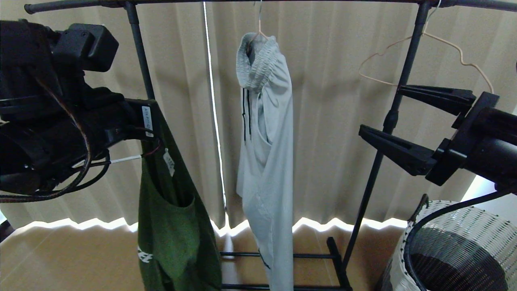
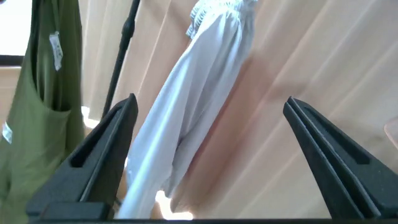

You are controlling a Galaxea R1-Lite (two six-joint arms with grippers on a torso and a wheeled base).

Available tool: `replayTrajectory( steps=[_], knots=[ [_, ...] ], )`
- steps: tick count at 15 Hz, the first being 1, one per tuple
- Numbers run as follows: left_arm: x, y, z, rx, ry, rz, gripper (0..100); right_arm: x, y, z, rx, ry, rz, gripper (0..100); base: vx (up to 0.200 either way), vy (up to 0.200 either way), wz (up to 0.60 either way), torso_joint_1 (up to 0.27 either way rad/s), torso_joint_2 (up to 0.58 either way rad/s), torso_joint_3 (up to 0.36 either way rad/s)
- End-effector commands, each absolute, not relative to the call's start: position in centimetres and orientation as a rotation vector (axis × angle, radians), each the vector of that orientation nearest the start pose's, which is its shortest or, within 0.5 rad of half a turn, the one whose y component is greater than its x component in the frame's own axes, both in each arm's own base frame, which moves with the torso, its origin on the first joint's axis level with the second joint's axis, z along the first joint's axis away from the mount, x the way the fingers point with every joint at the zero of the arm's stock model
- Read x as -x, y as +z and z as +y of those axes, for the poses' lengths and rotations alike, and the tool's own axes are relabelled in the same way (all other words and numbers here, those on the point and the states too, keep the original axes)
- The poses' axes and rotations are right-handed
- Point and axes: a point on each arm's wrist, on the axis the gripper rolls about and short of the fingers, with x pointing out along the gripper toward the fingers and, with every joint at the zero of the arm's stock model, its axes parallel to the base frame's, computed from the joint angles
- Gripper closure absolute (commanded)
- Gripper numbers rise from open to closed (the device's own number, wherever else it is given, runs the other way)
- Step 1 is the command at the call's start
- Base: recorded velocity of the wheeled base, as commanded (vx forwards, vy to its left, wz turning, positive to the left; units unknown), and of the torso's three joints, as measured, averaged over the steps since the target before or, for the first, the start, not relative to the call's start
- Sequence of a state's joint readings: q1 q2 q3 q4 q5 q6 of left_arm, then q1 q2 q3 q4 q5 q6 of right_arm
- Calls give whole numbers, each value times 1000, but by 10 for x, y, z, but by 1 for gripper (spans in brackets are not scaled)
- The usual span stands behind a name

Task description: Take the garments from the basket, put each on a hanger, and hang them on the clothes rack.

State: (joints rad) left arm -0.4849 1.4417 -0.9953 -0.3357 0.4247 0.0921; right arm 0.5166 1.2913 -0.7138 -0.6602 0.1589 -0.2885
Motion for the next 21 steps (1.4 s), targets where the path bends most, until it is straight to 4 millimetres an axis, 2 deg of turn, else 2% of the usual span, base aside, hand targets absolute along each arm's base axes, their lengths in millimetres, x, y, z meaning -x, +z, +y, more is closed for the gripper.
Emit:
replayTrajectory(
  steps=[1, 3, 6, 8, 10, 11, 14, 21],
  knots=[
    [-212, 273, -101, -148, -65, 109, 100, -176, 253, 92, 279, 570, -123, 0, 0, 0, 0, 0, 0, 0],
    [-190, 268, -85, -158, -47, 107, 100, -178, 228, 69, 313, 359, 49, 0, 0, 0, 0, 0, 0, 0],
    [-166, 261, -57, -153, 11, 99, 100, -171, 201, 55, 329, 227, 193, 0, 0, 0, 0, 0, 0, 0],
    [-156, 253, -42, -146, -8, 108, 100, -161, 182, 51, 337, 187, 226, 0, 0, 0, 0, 0, 0, 0],
    [-161, 246, -35, -145, -29, 145, 100, -157, 171, 50, 333, 185, 206, 0, 0, 0, 0, 0, 0, 0],
    [-176, 242, -38, -153, -36, 182, 100, -156, 162, 50, 334, 184, 207, 0, 0, 0, 0, 0, 0, 0],
    [-197, 243, -43, -147, -38, 200, 100, -169, 169, 46, 306, 127, 106, 0, 0, 0, 0, 0, 0, 0],
    [-190, 232, -42, -160, -38, 233, 100, -172, 181, 41, 287, 87, 41, 0, 0, 0, 0, 0, 0, 0]
  ],
)
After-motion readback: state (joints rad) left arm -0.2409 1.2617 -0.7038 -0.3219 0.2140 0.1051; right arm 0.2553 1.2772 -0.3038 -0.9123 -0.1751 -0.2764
